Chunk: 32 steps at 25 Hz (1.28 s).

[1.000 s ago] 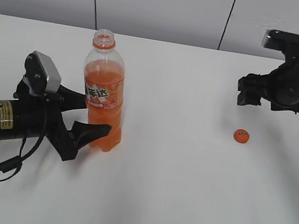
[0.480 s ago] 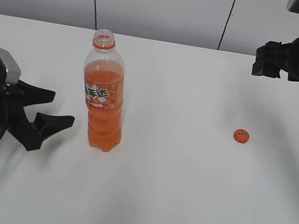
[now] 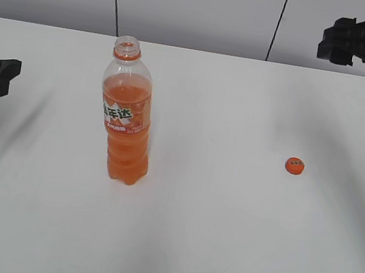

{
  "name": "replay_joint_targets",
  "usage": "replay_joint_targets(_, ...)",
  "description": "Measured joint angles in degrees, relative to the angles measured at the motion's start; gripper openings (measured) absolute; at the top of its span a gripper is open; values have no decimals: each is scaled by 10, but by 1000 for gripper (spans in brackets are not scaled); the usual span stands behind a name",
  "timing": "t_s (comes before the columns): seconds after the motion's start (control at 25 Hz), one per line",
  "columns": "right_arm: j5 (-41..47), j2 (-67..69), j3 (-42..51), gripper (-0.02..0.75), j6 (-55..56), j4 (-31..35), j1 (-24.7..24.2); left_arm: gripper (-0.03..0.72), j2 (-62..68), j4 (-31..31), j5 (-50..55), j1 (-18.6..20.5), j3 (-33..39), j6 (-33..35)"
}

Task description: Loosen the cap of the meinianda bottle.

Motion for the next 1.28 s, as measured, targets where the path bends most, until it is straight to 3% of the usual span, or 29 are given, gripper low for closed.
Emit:
replay_joint_targets(0.32, 40, 0, -76, 589, 0, -31, 0, 533, -10, -36, 375, 0, -145, 14)
replay_joint_targets(0.56, 206, 0, -164, 589, 0, -70, -1, 531, -12, -63, 672, 1, -294, 16)
replay_joint_targets(0.68, 299, 0, -203, 589, 0, -75, -7, 531, -12, -106, 783, 1, -365, 60)
replay_joint_targets(0.92, 421, 0, -239, 589, -37, -42, -58, 529, -12, -227, 887, 1, -453, 163)
replay_joint_targets(1.12, 510, 0, -242, 589, -110, 44, -110, 528, -17, -250, 941, 1, -462, 187)
replay_joint_targets(1.28, 522, 0, -242, 589, -125, 54, -120, 528, -19, -254, 998, 1, -462, 188)
